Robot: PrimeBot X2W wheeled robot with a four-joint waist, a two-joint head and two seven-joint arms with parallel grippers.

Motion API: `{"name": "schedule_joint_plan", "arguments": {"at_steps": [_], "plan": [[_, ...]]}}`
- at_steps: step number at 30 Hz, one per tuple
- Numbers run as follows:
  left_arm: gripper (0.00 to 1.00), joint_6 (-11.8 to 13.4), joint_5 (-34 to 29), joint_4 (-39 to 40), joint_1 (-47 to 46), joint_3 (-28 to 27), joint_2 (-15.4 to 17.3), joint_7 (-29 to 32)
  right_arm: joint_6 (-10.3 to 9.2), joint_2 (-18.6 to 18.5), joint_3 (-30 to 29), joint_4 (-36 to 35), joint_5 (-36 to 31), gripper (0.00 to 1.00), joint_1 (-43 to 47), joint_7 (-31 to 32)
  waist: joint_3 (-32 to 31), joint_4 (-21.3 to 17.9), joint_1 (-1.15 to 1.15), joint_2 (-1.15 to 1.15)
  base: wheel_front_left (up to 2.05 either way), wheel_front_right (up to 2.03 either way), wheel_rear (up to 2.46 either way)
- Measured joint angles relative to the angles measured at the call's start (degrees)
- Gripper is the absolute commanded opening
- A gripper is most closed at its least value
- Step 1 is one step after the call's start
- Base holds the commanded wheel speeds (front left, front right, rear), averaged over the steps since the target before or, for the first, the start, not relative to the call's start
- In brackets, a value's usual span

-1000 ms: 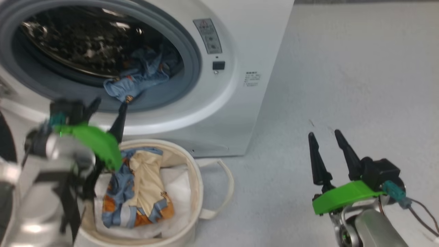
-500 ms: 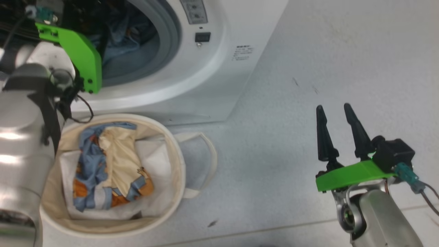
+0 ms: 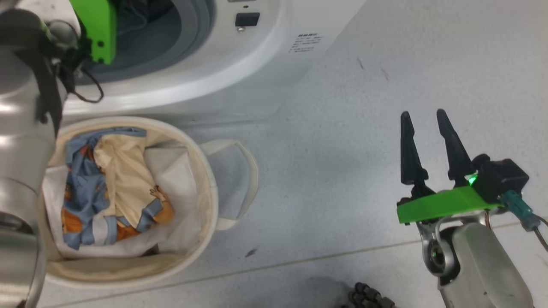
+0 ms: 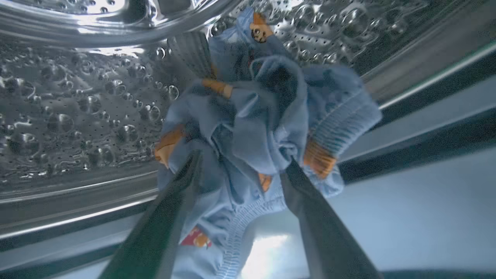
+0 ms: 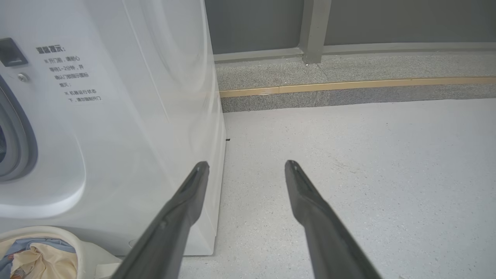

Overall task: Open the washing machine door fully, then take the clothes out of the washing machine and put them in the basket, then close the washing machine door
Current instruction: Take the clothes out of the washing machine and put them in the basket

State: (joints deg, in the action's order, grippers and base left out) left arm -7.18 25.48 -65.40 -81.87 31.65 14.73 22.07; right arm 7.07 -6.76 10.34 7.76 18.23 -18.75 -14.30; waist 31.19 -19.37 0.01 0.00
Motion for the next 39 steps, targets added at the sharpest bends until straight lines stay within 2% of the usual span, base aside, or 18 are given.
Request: {"name": "schedule_joint_plan", "arguments": {"at_steps": [8, 16, 17, 18, 19, 23, 33, 39], "plan": [[1.00, 0.00, 1.57, -5.63, -3.92, 1.47, 0.58, 2.13, 0.00, 0.73, -0.03, -0.33, 0.00, 1.00, -0.98, 0.00, 3.51, -0.70, 0.00, 0.00, 0.00, 0.00, 0.00], [1.00, -0.14, 1.86, -7.37, -6.59, 1.72, 1.09, 3.54, 0.00, 0.99, -0.04, -0.59, -0.05, 1.00, -1.02, 0.00, 5.00, -0.92, 0.00, 0.00, 0.00, 0.00, 0.00], [0.95, 0.13, 1.85, -7.47, -6.59, 1.78, 1.05, 3.54, 0.00, 1.03, -0.04, -0.68, -0.09, 1.00, -1.04, 0.00, 5.11, -0.86, 0.00, 0.00, 0.00, 0.00, 0.00], [0.24, 0.14, 1.85, -7.50, -6.59, 1.92, 1.07, 3.54, 0.00, 1.03, -0.07, -0.74, -0.09, 1.00, -1.04, 0.00, 5.20, -0.79, -0.01, 0.00, 0.00, 0.00, 0.00], [0.00, 0.14, 1.85, -7.53, -6.60, 1.96, 1.05, 3.56, 0.00, 1.03, -0.12, -0.74, -0.09, 1.00, -1.04, 0.00, 5.27, -0.71, 0.00, 0.00, 0.00, 0.00, 0.00], [0.00, 0.11, 2.45, -7.97, -6.55, 2.30, 0.74, 4.01, 0.00, 1.04, -0.18, -0.73, -0.09, 1.00, -1.29, 0.00, 5.23, -0.45, 0.00, 0.00, 0.00, 0.00, 0.00], [0.00, 0.02, 4.82, -8.92, -1.94, 2.70, 0.33, -1.94, 0.00, 1.02, -0.11, -0.15, -0.38, 1.00, -1.91, 0.00, 2.22, 0.19, 0.00, 0.00, 0.00, 0.00, 0.00], [0.00, 0.01, 9.60, -4.77, 3.55, 3.28, 0.52, -9.45, 0.00, 1.00, 0.16, 1.03, -0.52, 1.00, -1.82, 0.00, -1.65, 0.76, -0.01, 0.00, 0.00, 0.00, 0.00]]}}
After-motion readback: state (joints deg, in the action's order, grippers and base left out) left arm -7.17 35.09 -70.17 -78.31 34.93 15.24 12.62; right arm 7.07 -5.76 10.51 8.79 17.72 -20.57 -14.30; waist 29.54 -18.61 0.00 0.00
